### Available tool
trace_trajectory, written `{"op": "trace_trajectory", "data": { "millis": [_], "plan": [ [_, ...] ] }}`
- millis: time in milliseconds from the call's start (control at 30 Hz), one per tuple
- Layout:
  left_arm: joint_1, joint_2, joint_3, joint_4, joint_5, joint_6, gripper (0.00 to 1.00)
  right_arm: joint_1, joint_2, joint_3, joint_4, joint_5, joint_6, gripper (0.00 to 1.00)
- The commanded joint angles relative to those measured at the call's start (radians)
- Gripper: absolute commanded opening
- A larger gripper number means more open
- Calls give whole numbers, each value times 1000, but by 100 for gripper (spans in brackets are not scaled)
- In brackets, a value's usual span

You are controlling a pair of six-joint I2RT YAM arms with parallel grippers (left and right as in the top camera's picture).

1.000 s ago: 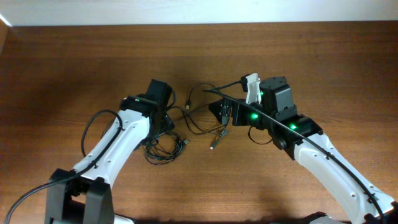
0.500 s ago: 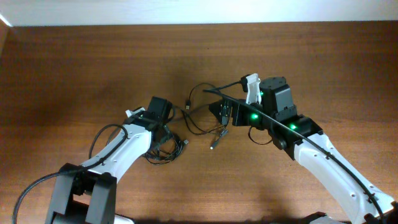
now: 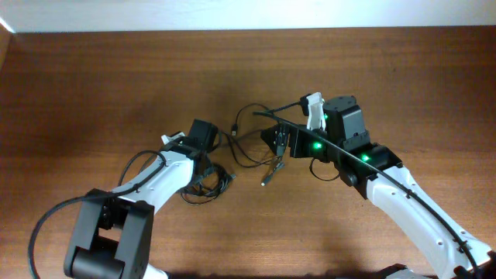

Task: Untangle cables

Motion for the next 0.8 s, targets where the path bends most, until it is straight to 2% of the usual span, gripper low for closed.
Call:
{"op": "trace_trajectory", "data": {
  "millis": [0, 67, 333, 400, 567, 633, 767],
  "plan": [
    [7, 74, -16, 38, -11, 2, 45, 6, 6, 11, 0, 10, -10, 99],
    [7, 74, -16, 40, -11, 2, 31, 6, 7, 11, 0, 10, -10, 99],
    [7, 74, -16, 42, -11, 2, 15, 6, 7, 11, -14, 10, -10, 99],
    [7, 74, -16, 46, -11, 2, 0, 6, 7, 11, -19, 10, -10, 99],
    [7, 67, -3, 27, -7, 2, 0, 6, 7, 11, -18, 10, -10, 99],
    [7, 32, 37, -31, -7, 2, 0, 6, 7, 11, -18, 22, -10, 99],
    [7, -124, 140, -120, -6, 2, 0, 6, 7, 11, -18, 32, -10, 99]
  ]
}}
